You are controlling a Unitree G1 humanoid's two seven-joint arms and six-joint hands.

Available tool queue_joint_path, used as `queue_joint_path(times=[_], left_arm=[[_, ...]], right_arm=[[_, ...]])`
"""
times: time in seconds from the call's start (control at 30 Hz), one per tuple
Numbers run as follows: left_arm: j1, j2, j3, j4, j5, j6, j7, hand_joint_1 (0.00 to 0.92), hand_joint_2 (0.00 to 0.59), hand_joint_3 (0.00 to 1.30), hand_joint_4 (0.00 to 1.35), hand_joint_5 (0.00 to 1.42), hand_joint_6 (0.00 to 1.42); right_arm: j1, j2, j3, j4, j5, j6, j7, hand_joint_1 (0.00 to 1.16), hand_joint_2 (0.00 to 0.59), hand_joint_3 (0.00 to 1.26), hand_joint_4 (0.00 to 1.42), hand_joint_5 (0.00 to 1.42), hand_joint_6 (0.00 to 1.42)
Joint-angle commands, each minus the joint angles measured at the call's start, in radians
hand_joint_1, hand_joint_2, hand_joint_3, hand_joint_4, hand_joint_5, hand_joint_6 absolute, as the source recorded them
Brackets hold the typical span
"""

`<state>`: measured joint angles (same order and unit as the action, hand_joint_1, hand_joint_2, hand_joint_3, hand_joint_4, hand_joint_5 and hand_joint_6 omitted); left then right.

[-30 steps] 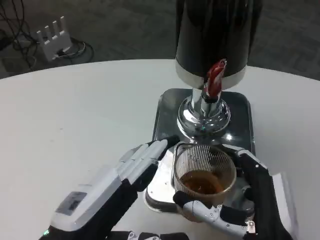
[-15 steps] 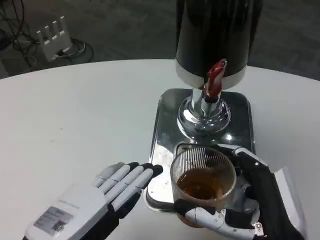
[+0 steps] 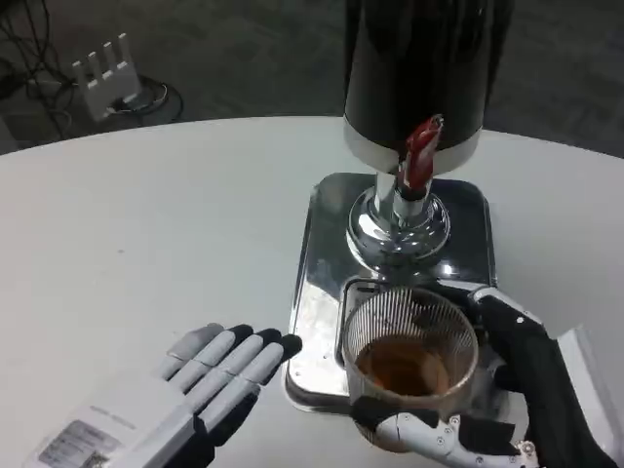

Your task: Grasp the cup under the faucet to collect the drink, then remove the cup.

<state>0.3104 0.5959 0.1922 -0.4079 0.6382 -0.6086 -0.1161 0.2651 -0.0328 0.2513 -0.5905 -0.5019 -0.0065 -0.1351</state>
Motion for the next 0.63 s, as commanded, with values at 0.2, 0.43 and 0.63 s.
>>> queue_joint_path(times=[0.2,0.43,0.63], left_arm=[[0.026,-0.005,-0.004,-0.027,0.013,0.004,-0.004,0.0,0.051,0.0,0.0,0.0,0.0],[0.037,-0.006,-0.002,-0.03,0.017,0.003,-0.003,0.0,0.051,0.0,0.0,0.0,0.0],[0.037,-0.005,-0.004,-0.028,0.013,0.007,-0.006,0.0,0.051,0.0,0.0,0.0,0.0]], right_arm=[[0.01,0.01,0.001,-0.044,0.007,-0.017,0.01,0.95,0.083,0.82,0.92,1.15,1.31],[0.018,0.009,0.0,-0.042,0.012,-0.019,0.015,0.95,0.082,0.82,0.92,1.15,1.31],[0.019,0.009,-0.003,-0.046,0.011,-0.016,0.022,0.95,0.086,0.82,0.92,1.15,1.31]])
